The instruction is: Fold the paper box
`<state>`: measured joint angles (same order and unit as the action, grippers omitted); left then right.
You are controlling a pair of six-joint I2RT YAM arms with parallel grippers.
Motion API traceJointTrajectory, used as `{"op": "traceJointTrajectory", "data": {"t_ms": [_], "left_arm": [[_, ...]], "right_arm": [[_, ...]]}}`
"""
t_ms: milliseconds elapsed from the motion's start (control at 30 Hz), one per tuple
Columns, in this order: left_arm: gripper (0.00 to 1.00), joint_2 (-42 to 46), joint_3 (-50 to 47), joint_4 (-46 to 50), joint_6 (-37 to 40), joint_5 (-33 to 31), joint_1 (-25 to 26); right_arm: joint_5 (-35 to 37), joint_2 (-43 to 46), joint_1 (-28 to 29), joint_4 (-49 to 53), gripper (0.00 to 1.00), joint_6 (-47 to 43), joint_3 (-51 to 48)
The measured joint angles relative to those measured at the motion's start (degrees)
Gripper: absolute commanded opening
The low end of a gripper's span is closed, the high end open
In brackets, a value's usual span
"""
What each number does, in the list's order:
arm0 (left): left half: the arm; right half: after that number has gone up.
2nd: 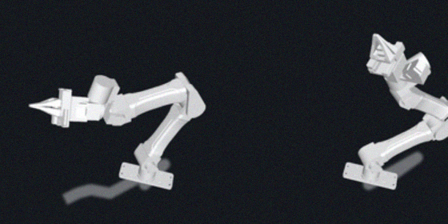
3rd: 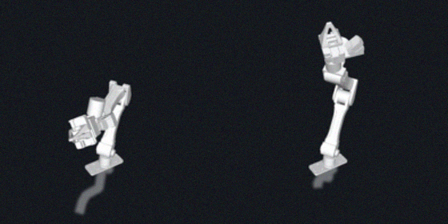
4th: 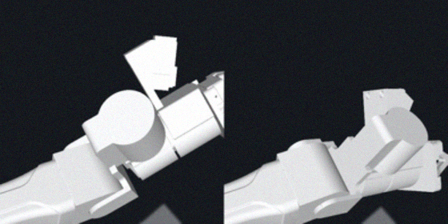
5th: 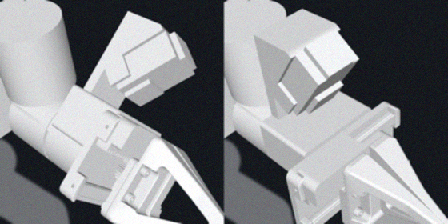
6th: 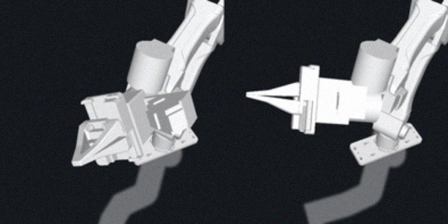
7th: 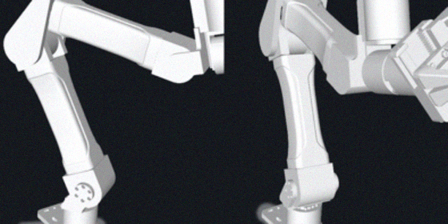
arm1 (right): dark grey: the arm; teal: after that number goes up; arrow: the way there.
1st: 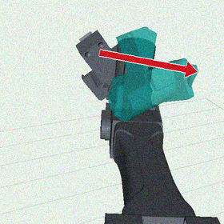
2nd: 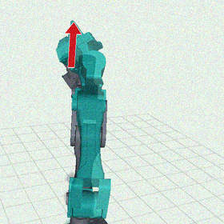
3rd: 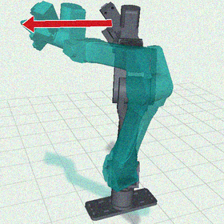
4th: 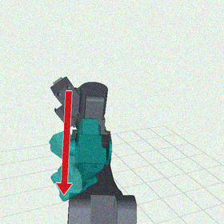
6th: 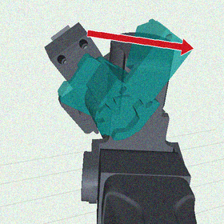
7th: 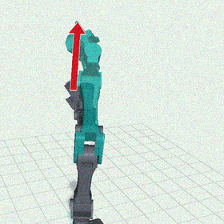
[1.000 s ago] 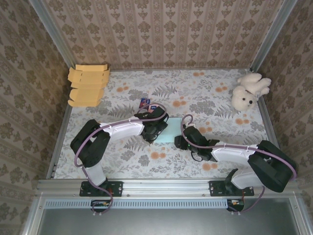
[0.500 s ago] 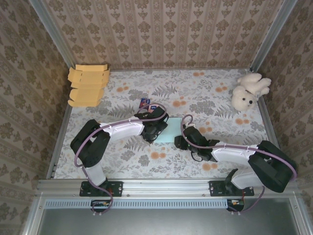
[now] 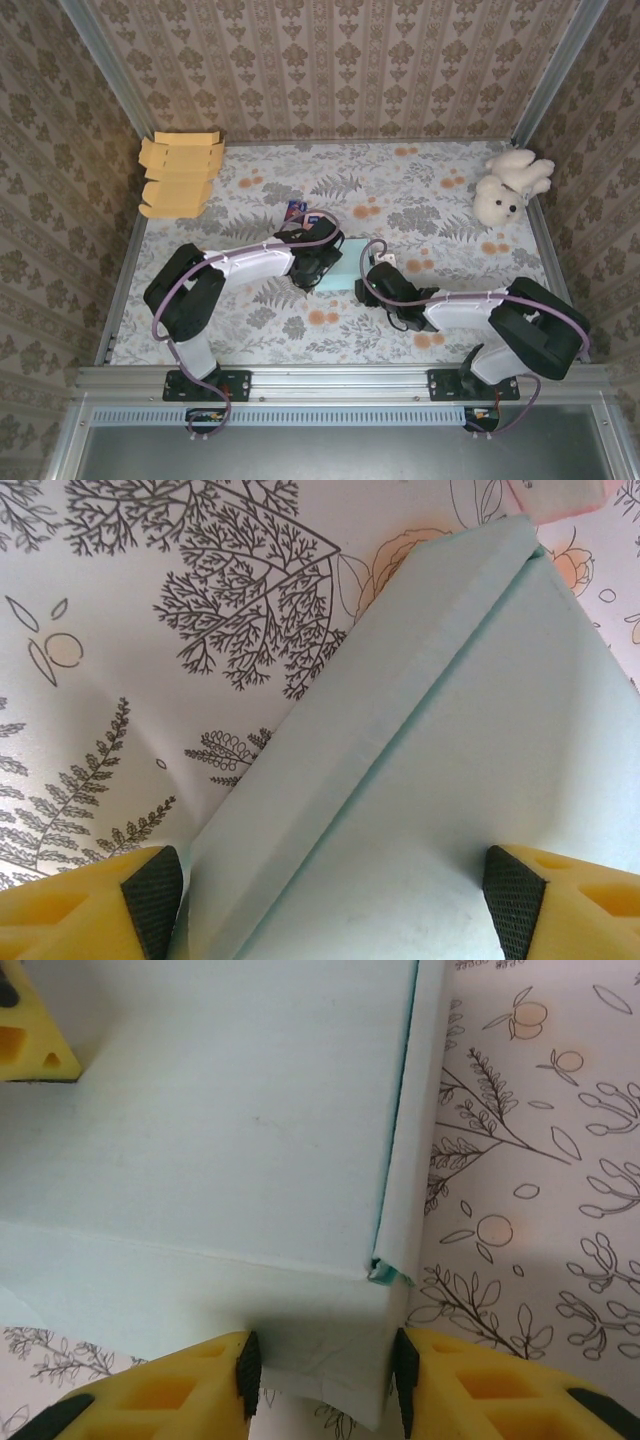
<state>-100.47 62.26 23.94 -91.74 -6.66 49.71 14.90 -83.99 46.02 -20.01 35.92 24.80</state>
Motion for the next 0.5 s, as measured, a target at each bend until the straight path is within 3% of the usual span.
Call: {"op": "traceJointTrajectory", "data": {"t_ms": [500], "left_arm": [[0.80,-0.20,-0.04,-0.44,-0.04,-1.11,-0.74]], "right_arm": [[8.44,-9.38,3.15,-18.67,0.47,-6.56,-3.15]]}}
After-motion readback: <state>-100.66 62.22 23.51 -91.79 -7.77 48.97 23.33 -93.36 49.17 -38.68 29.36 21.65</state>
